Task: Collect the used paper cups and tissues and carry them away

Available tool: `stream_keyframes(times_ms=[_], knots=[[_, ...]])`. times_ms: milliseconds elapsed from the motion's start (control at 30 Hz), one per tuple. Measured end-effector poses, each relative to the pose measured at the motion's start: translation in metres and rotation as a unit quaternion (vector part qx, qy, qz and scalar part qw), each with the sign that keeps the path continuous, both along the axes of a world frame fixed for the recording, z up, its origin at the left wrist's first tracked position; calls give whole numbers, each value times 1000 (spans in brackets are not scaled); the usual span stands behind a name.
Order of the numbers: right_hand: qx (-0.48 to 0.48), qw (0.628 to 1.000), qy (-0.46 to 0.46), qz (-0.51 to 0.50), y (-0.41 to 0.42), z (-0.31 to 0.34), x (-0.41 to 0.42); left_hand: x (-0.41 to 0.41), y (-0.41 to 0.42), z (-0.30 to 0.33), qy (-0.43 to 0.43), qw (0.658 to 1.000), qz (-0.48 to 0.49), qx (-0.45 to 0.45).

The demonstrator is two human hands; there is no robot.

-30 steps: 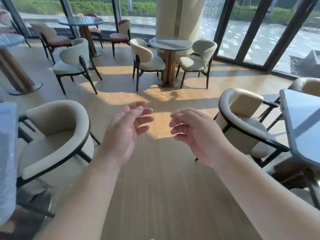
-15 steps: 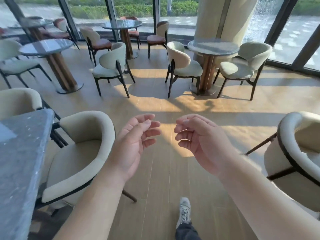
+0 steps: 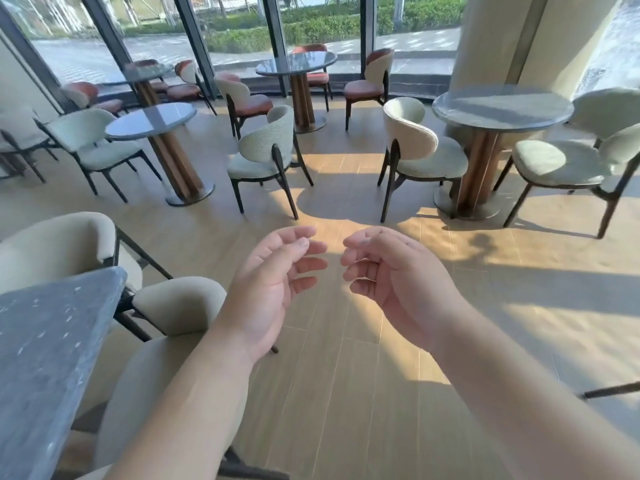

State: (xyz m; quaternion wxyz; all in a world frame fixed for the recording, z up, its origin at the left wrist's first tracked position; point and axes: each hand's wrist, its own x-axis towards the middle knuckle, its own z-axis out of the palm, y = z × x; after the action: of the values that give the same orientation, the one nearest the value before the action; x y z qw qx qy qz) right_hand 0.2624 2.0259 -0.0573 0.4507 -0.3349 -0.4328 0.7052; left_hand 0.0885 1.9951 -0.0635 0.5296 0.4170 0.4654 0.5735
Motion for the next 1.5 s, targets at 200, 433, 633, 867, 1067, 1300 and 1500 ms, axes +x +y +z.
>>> stream_keyframes(times_ms=[200, 433, 633, 867, 1067, 1300, 1500], knots=[[-12, 1000, -7, 24, 80, -8, -18, -23, 76, -8, -31, 999, 28, 0], [-14, 998, -42, 35, 197, -26, -77, -76, 194, -33, -61, 998, 30, 0], [6, 998, -60, 5, 331, -16, -143, -138, 331, -29, -42, 999, 0, 7], [51, 998, -32, 32, 456, 12, -235, -233, 449, 0, -30, 998, 31, 37], [21, 997, -23, 70, 532, -4, -297, -294, 504, -12, -35, 996, 86, 18], [5, 990, -4, 140, 647, -24, -376, -361, 589, -25, -19, 987, 161, -11], [-7, 978, 18, 207, 769, -21, -456, -422, 691, -13, -5, 966, 256, -23]])
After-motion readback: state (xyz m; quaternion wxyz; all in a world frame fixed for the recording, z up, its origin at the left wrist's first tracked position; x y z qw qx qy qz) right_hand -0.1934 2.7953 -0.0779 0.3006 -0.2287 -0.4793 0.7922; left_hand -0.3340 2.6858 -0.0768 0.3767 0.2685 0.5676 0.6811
